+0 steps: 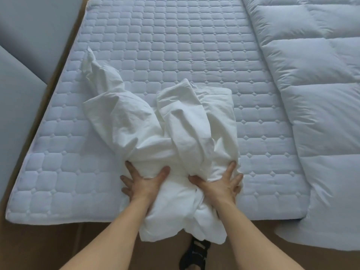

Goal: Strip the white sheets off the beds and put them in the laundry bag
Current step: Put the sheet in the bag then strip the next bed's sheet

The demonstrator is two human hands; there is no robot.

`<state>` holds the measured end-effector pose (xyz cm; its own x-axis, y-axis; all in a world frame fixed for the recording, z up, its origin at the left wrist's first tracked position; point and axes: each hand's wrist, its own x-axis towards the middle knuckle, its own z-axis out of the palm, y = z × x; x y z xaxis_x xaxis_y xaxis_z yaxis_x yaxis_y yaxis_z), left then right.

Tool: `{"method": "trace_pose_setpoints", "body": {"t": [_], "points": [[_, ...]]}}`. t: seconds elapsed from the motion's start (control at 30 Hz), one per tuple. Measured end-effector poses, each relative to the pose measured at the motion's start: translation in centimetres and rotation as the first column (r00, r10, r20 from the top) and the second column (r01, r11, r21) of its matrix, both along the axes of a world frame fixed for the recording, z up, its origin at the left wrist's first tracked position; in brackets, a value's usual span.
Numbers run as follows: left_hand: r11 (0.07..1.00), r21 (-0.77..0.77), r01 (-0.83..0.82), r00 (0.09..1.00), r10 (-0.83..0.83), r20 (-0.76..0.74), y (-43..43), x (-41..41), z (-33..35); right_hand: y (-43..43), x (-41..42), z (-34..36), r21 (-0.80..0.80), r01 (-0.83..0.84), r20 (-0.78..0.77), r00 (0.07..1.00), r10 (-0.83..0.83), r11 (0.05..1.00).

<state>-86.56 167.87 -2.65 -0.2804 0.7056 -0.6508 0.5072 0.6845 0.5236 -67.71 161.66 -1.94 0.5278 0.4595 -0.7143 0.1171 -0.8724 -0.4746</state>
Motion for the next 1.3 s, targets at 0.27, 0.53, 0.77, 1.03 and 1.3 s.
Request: {"method": "trace_pose_setpoints", "body": {"t": [0.27,0.53,0.77,1.03,1.3], "points": [[0.959,0.162,-0.234,0.836,0.113,0.537,2.7,0.7,2.1,2.2,0.2,1.4,0.363,0.247,-0.344,0.932,-0.117,0.898],[0.754,0.619,-0.221,0.883,-0.115,0.456,13.2,4.3,9.6,14.1,3.0,7.5,0.791,0.186,-0.222,0.975,-0.009,0.582],[0.994,0.106,0.021,0.998,-0.027,0.051,6.2,2.0,1.7,7.2,1.9,-0.9,0.262,0.064,-0.227,0.974,-0.003,0.963],[0.641,0.216,0.737,0.625,-0.525,-0.577,12.1,4.9,5.0,11.1,1.5,2.6,0.275,-0.534,0.541,0.774,0.33,0.8],[0.585,0.165,0.794,0.58,-0.649,-0.493,12.7,3.5,-1.1,13.0,1.2,-1.4,0.012,-0.735,0.467,0.604,0.646,0.678]]}}
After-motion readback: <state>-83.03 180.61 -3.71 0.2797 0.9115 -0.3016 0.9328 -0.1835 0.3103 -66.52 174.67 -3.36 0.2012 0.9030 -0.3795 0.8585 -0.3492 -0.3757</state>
